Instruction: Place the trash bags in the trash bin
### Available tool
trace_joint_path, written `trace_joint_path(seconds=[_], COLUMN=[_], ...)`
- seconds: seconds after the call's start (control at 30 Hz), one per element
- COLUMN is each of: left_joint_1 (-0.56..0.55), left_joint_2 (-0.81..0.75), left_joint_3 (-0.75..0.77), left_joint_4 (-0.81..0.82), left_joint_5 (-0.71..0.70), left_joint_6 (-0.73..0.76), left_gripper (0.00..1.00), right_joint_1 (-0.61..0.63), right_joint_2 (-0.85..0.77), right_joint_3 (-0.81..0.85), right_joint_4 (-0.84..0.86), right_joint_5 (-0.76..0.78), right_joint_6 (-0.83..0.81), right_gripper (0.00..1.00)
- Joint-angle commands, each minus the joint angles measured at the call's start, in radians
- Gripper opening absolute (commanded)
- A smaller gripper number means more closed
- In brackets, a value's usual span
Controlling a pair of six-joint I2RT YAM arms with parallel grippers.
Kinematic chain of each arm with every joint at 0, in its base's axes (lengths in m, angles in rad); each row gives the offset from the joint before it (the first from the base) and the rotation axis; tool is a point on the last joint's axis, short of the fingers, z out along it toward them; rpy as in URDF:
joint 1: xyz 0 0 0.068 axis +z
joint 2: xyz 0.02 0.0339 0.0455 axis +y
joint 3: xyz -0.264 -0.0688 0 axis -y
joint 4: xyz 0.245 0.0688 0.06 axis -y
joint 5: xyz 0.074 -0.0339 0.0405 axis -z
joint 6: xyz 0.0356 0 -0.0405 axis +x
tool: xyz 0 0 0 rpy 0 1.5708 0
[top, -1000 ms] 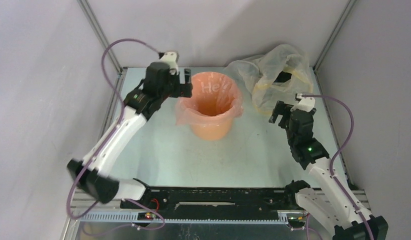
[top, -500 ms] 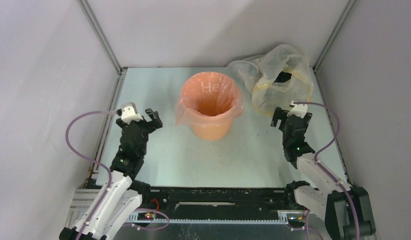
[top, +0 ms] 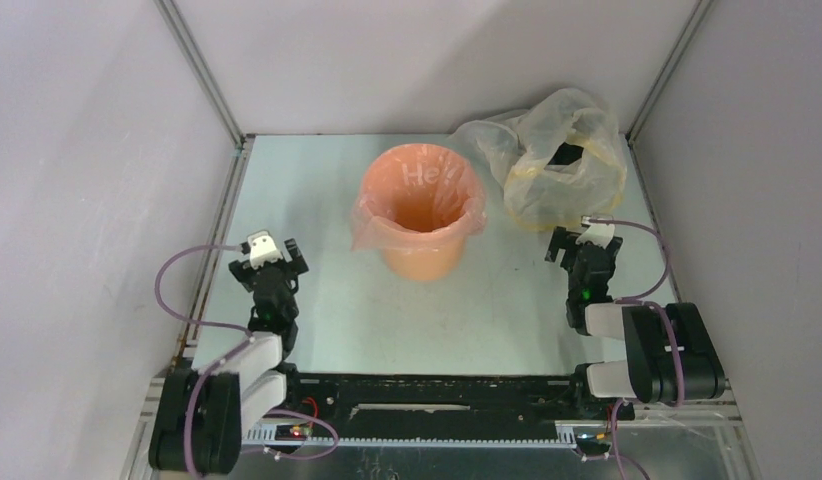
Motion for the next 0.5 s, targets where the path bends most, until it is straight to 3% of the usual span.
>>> trace_joint_path(seconds=[0.0,0.1,0.17,0.47], left_joint_1=[0.070,0.079,0.079,0.079], left_joint_2=[0.142,0.324,0.300,0.318], left_joint_3=[0.043,0.074,0.103,0.095], left_joint_4=[0.274,0.402,0.289,0.337], left_joint_5=[0.137,0.230,0.228,0.222], left_joint_6=[0.051,0.071,0.061,0.060], left_gripper=[1.00,1.00,1.00,1.00], right_joint_1=[-0.009,-0.011,-0.012,-0.013], right_joint_2=[-0.005,-0.003,-0.003,-0.003], right_joint_3=[0.006,0.007,0.008,0.007], right_joint_4=[0.151,0.152,0.150,0.150], right_joint_5=[-0.042,-0.045,-0.045,-0.048], right_joint_6=[-0.001,-0.001,0.000,-0.001], right_gripper=[1.00,1.00,1.00,1.00])
